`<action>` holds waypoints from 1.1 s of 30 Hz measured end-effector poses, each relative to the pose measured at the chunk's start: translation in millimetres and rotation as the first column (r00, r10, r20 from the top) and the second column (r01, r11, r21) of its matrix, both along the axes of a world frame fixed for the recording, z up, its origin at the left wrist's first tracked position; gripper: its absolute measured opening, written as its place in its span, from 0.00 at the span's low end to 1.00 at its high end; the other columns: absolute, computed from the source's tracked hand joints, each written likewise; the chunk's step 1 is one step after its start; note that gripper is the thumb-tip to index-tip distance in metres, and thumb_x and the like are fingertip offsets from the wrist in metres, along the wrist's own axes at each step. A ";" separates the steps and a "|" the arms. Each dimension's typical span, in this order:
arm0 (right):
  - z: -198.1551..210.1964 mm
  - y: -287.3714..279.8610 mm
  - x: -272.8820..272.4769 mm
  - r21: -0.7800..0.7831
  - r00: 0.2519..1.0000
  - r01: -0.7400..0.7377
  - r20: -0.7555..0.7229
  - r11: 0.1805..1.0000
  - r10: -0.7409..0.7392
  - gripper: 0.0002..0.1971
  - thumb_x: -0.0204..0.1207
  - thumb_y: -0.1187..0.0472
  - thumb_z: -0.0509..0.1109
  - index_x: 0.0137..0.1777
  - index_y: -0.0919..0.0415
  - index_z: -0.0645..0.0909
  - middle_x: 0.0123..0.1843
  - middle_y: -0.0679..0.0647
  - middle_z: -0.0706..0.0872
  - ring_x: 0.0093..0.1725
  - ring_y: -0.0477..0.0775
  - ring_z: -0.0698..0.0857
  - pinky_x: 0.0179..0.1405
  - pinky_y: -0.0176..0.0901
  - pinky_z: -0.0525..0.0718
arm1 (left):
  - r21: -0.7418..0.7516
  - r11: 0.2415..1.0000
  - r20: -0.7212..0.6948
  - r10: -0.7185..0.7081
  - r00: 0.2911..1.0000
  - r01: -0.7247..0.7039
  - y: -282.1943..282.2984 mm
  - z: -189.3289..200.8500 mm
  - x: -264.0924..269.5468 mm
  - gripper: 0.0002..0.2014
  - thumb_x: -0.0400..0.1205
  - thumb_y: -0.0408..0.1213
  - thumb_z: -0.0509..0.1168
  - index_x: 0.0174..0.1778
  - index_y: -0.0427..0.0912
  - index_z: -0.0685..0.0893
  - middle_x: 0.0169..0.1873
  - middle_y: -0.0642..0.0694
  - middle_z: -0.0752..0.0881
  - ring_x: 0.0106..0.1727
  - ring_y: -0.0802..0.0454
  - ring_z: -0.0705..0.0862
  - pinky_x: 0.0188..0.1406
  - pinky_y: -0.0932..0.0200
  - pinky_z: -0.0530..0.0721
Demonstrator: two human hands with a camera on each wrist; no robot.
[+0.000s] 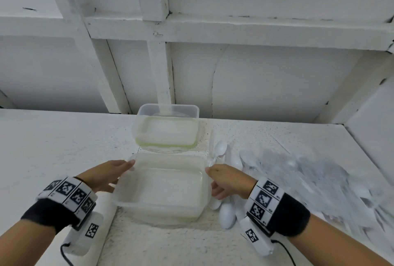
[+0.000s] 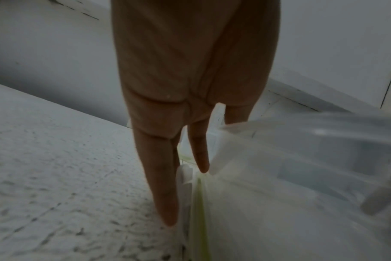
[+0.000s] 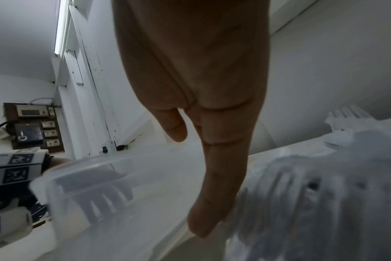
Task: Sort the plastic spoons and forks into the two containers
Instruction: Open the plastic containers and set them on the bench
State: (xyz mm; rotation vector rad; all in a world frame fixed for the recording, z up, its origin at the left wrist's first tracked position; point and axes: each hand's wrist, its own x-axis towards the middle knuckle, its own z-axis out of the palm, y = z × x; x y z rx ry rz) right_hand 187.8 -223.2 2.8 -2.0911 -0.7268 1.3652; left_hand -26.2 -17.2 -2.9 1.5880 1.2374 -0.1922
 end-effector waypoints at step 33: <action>-5.6 46.0 -5.3 0.053 0.987 0.163 -0.002 0.985 -0.163 0.22 0.85 0.59 0.52 0.73 0.73 0.68 0.70 0.71 0.75 0.67 0.69 0.78 0.57 0.54 0.82 | 0.249 0.950 0.047 0.185 0.982 -0.191 19.6 -1.5 15.0 0.25 0.83 0.54 0.59 0.55 0.32 0.83 0.52 0.35 0.86 0.48 0.37 0.85 0.49 0.47 0.84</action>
